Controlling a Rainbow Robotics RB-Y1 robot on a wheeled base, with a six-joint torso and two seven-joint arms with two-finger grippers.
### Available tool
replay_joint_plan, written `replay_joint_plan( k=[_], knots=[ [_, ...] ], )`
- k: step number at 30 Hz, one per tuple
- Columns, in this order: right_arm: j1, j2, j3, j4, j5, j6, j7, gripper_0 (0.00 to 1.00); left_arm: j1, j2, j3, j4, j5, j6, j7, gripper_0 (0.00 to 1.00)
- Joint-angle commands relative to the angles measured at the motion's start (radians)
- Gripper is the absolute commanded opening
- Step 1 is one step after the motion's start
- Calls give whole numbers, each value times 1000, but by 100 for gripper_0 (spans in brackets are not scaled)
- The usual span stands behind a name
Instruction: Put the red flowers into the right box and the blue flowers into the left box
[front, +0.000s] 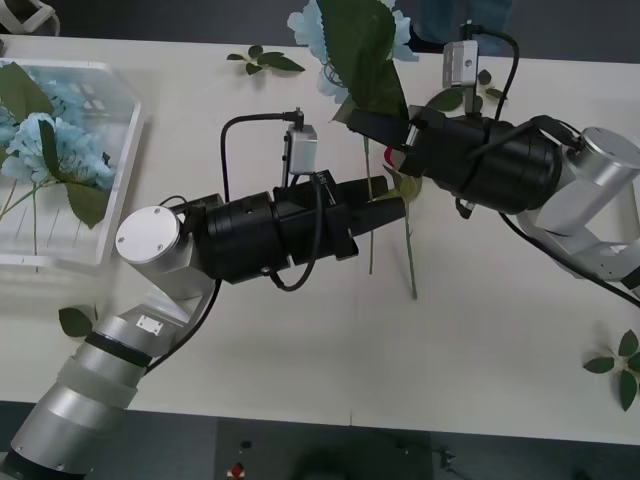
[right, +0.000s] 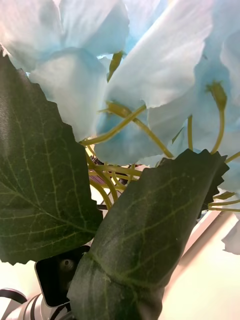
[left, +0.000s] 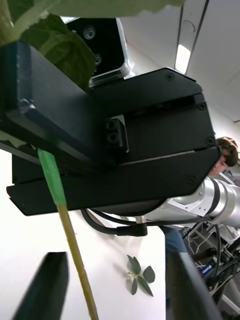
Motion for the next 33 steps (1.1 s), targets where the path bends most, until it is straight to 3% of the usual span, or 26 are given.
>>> replay_joint_plan(
  k=[1,18,19,20,21,33],
  knots=[
    [-34,-8,-10,-28,5,-7,23,0,-19,-6,-8,-26,-21,-6,-33,0],
    [-31,-6,-10,-25,5,-13,23,3,-17,5,1,-26,-18,-14,-33,0],
    [-31,-8,-10,-19,5,-13,23,24,-17,5,2,-26,-18,-14,-33,0],
    [-34,-8,-10,-14,5,-13,23,59,-17,7,2,-26,-17,-14,-33,0],
    [-34,-8,-10,-8,3,-13,23,100,-17,10,4,-26,-15,-14,-33,0],
    [-34,-81,-33,26,-43,-25,23,100,9,136,64,-26,98,-14,-33,0]
  ],
)
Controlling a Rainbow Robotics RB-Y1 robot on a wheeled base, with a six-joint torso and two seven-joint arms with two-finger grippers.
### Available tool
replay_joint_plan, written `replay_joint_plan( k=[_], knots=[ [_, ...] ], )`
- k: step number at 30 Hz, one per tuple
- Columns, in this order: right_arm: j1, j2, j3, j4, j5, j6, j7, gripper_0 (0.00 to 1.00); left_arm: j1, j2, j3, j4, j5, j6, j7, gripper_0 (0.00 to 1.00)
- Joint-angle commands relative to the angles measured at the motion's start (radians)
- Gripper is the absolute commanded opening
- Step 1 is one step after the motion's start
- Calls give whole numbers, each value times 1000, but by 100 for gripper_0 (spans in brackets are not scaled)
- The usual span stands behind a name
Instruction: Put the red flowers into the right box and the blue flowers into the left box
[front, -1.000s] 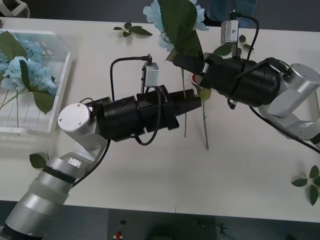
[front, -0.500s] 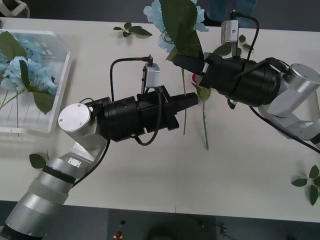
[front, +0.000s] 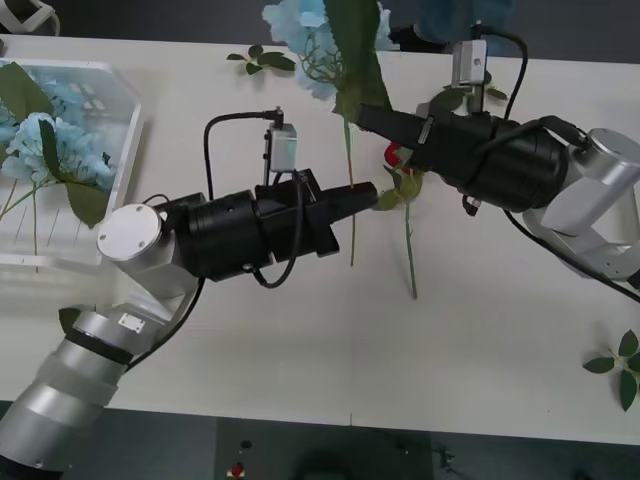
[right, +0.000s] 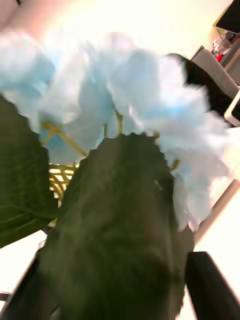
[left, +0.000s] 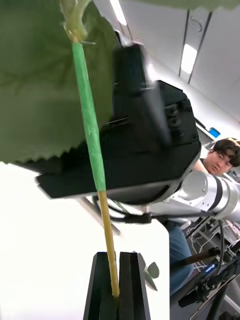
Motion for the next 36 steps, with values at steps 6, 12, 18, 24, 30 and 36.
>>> replay_joint_plan(
  k=[6,12,18,24,30,36],
  knots=[
    [-32,-148,-67,47,-12,-8,23,100,15,210,171,-27,99,-6,-33,0],
    [-29,-266,-58,88,-11,-13,23,100,26,355,337,-24,90,-6,-33,0],
    [-35,-378,1,83,34,-36,23,100,38,507,472,-15,-20,-3,-33,0],
    [-86,-426,85,56,166,-73,-269,100,89,590,570,48,-128,-4,-32,0],
    [-176,-412,203,53,310,-151,-737,100,167,627,674,106,-171,-4,-31,0],
    [-302,-349,354,120,488,-220,-1216,100,256,632,756,111,-186,-27,-28,0]
  ],
)
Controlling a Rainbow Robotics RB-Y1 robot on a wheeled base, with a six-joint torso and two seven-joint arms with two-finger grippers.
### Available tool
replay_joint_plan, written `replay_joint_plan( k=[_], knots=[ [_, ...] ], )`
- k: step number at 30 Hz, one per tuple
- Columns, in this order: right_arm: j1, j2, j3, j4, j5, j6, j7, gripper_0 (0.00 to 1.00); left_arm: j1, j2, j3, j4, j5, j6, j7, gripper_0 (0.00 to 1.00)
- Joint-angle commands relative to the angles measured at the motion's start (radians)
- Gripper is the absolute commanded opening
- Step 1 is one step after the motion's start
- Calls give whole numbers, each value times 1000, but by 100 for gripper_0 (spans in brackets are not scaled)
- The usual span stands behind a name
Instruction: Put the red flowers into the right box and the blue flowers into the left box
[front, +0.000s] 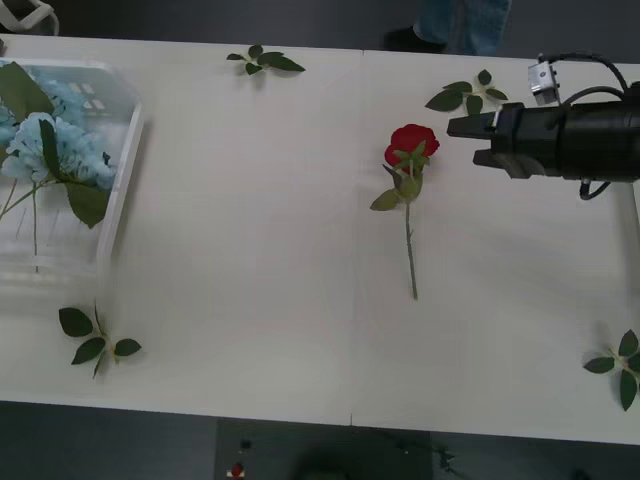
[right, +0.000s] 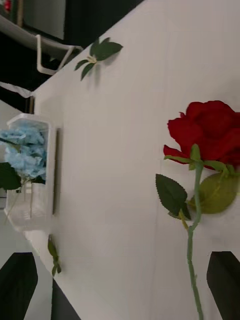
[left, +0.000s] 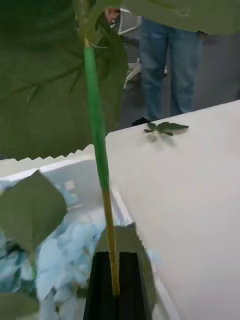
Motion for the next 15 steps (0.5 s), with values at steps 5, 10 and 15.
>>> replay_joint_plan(
  k=[5,10,15],
  knots=[
    [-201,117,139,160,237,-26,-472,100,86,41,83,-8,-19,-37,-28,0],
    [-295,189,214,261,380,15,-676,100,86,42,86,12,-15,-40,-29,50],
    [-350,241,215,317,510,120,-811,100,85,42,86,12,-12,-41,-32,85]
  ],
)
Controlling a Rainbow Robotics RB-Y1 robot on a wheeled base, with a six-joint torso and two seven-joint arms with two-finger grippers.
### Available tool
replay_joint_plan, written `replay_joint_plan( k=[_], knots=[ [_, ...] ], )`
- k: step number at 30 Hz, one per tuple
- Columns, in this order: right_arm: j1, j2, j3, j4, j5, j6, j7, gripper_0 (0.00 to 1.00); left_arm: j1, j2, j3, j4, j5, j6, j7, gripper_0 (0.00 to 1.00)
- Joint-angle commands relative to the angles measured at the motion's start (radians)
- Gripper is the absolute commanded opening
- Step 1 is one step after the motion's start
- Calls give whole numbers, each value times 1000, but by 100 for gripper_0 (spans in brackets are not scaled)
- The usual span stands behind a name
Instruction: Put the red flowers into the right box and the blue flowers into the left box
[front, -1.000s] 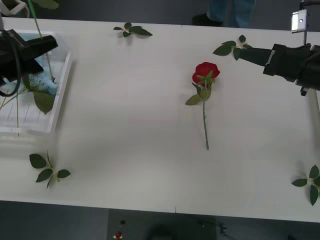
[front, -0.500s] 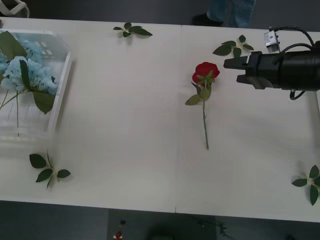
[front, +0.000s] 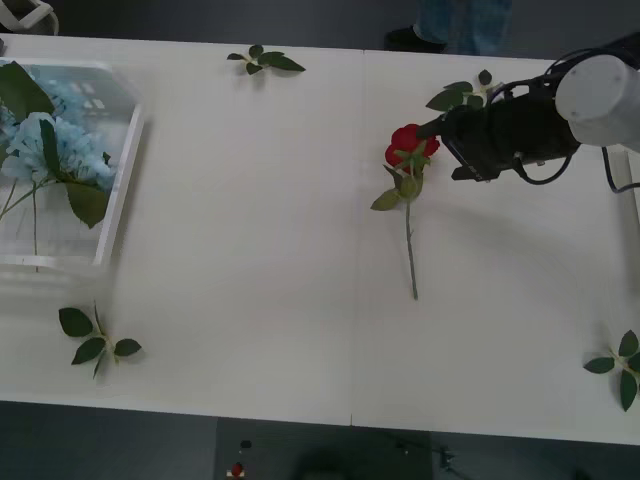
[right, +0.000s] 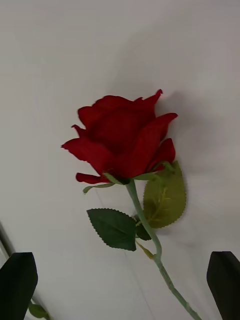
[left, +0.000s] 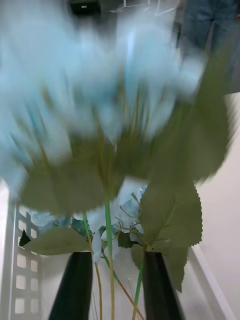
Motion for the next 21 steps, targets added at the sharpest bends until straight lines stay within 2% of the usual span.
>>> replay_joint_plan(
  k=[1,5,12,21],
  knots=[
    [-71,36,-23,33,98,80,-94,100,-12,42,8,-8,14,-7,-33,88],
    [-97,89,-23,59,213,135,-208,100,-35,42,-7,-19,59,81,-33,95],
    [-110,187,-23,116,392,140,-330,100,-112,42,-117,-100,181,257,-33,96],
    [-125,276,-23,194,555,175,-364,100,-288,23,-384,-165,226,291,-14,96]
  ],
)
